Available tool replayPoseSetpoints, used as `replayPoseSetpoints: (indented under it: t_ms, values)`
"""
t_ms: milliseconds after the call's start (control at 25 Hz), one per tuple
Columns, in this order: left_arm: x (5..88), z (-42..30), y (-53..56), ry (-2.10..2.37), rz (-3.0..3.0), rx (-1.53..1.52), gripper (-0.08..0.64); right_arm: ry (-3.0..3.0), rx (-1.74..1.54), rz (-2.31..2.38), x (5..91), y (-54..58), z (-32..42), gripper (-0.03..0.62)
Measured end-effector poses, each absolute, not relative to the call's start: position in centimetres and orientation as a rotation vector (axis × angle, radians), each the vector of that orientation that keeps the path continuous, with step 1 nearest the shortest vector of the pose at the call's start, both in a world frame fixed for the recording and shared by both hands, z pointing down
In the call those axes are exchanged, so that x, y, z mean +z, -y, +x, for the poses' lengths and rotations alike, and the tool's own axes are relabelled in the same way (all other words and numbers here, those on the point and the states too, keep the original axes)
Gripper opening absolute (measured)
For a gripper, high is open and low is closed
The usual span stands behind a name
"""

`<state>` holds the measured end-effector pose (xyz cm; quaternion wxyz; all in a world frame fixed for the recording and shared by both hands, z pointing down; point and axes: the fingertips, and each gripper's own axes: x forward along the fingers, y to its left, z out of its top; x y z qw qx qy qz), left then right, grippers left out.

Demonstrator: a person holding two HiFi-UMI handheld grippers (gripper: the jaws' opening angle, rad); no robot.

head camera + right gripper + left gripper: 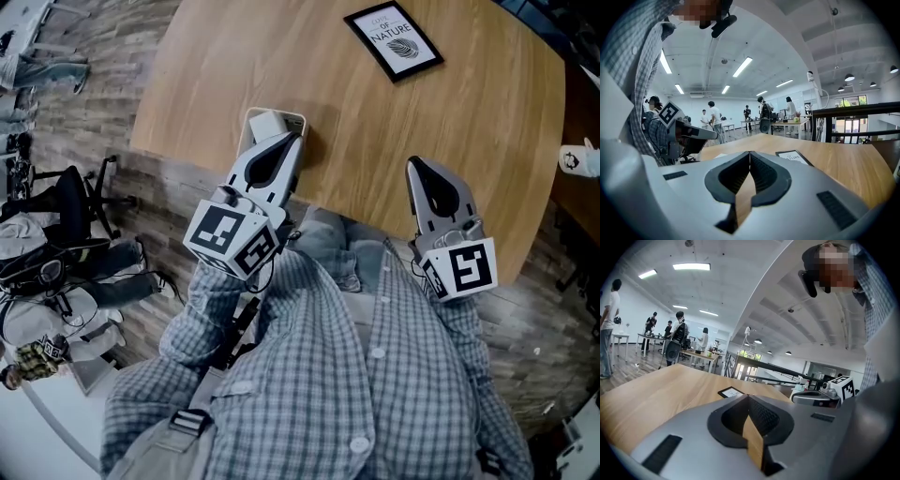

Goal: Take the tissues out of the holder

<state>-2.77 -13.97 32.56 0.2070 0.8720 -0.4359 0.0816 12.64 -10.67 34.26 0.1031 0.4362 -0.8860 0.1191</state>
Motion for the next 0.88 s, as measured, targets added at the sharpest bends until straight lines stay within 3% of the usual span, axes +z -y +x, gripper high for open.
replayPoseSetpoints:
  t_ms: [360, 880]
  values:
    - [34.4, -4.0, 15.0, 1.156, 2.409, 0.315, 0.037, 2.606, 0.39, 1.247, 35.5, 12.3, 10.7, 0.011]
    - [38.0, -7.5, 17.0, 1.333, 2.217, 0.405, 0.308, 2.629, 0.395, 1.155, 36.1, 15.0, 8.6, 0.011]
